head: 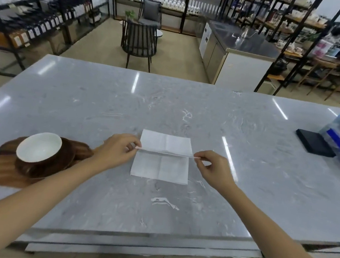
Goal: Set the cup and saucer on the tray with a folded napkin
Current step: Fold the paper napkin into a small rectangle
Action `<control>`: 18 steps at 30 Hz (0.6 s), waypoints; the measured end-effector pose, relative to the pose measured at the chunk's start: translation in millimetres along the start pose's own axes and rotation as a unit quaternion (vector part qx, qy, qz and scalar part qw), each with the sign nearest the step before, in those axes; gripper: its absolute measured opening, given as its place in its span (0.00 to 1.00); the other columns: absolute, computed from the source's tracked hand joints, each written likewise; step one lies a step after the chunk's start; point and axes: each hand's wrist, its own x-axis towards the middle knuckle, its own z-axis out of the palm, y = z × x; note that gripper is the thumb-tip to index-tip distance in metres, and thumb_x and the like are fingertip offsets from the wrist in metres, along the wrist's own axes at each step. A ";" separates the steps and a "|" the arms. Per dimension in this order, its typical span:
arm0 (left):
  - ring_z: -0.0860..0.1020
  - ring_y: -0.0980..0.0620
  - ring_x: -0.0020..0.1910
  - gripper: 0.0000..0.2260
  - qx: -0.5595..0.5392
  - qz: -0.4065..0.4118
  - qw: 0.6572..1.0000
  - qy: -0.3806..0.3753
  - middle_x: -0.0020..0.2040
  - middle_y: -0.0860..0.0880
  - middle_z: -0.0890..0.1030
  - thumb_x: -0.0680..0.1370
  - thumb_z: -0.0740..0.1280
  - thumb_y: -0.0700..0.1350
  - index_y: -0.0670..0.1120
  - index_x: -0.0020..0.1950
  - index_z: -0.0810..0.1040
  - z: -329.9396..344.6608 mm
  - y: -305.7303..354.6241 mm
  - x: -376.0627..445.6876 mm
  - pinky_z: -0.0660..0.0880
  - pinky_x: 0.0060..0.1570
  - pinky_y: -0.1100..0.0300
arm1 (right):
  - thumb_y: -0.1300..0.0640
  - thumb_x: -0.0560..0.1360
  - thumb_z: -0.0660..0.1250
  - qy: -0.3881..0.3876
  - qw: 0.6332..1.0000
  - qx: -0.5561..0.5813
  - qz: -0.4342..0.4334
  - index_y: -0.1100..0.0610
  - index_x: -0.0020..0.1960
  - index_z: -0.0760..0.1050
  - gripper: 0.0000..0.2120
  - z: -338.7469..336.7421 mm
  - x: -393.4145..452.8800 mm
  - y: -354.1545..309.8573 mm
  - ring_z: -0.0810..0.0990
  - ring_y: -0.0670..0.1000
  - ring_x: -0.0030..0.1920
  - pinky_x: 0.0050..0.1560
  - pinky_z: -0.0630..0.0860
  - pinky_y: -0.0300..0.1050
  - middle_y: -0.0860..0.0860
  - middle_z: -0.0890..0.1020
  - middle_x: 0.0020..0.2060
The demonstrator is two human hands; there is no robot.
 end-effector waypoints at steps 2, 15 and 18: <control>0.83 0.52 0.41 0.08 0.023 -0.006 1.000 -0.005 0.45 0.52 0.84 0.74 0.70 0.36 0.47 0.49 0.84 15.1 -5.2 -12.8 0.78 0.42 0.59 | 0.64 0.77 0.72 -0.008 1.000 -0.009 0.002 0.61 0.55 0.84 0.08 14.0 -16.0 6.8 0.86 0.52 0.50 0.45 0.85 0.41 0.55 0.87 0.50; 0.85 0.49 0.47 0.06 0.088 0.025 0.995 -0.036 0.50 0.52 0.86 0.76 0.72 0.42 0.46 0.52 0.87 56.0 -10.0 -42.5 0.80 0.43 0.57 | 0.64 0.76 0.71 -0.027 0.999 -0.013 0.028 0.60 0.54 0.85 0.07 50.8 -50.9 27.3 0.86 0.55 0.50 0.53 0.82 0.48 0.55 0.87 0.52; 0.85 0.47 0.43 0.07 0.077 0.033 0.996 0.025 0.47 0.49 0.87 0.76 0.73 0.38 0.45 0.52 0.87 44.6 -4.9 -18.8 0.80 0.42 0.57 | 0.62 0.78 0.71 0.012 0.999 -0.005 0.049 0.60 0.55 0.84 0.07 44.6 -24.2 19.8 0.86 0.54 0.48 0.50 0.83 0.49 0.55 0.87 0.51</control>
